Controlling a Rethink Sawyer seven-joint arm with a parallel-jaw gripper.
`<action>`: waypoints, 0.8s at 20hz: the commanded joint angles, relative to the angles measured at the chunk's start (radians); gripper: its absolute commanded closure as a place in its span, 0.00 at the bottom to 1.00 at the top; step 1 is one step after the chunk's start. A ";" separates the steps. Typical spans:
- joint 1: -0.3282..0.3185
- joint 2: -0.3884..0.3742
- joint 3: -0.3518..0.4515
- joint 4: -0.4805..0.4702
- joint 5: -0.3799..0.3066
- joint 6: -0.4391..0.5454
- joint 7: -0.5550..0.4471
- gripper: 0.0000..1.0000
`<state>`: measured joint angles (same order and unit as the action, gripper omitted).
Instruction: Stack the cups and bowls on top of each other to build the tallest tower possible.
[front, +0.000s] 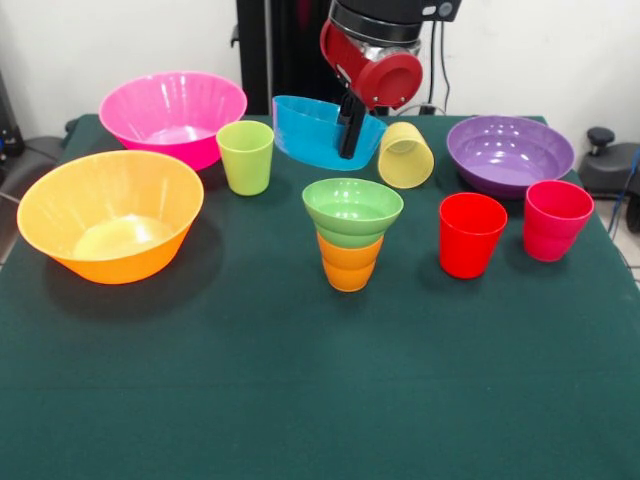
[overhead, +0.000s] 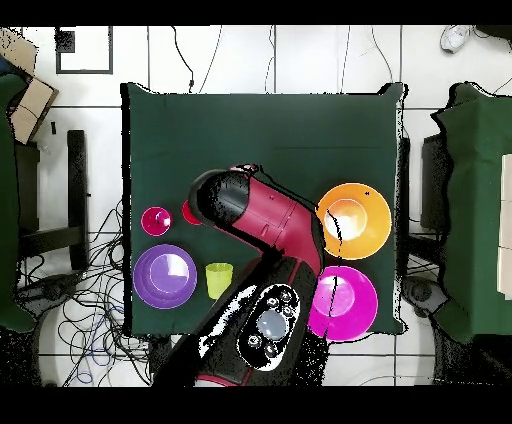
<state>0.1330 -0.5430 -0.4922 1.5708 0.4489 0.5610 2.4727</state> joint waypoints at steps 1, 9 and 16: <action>-0.013 0.055 0.118 -0.025 -0.050 -0.020 0.051 1.00; -0.012 0.059 0.119 -0.033 -0.046 -0.011 0.056 1.00; -0.010 0.070 0.113 -0.049 -0.047 -0.009 0.062 1.00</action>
<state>0.1330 -0.5427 -0.4922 1.5707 0.4489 0.5610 2.4727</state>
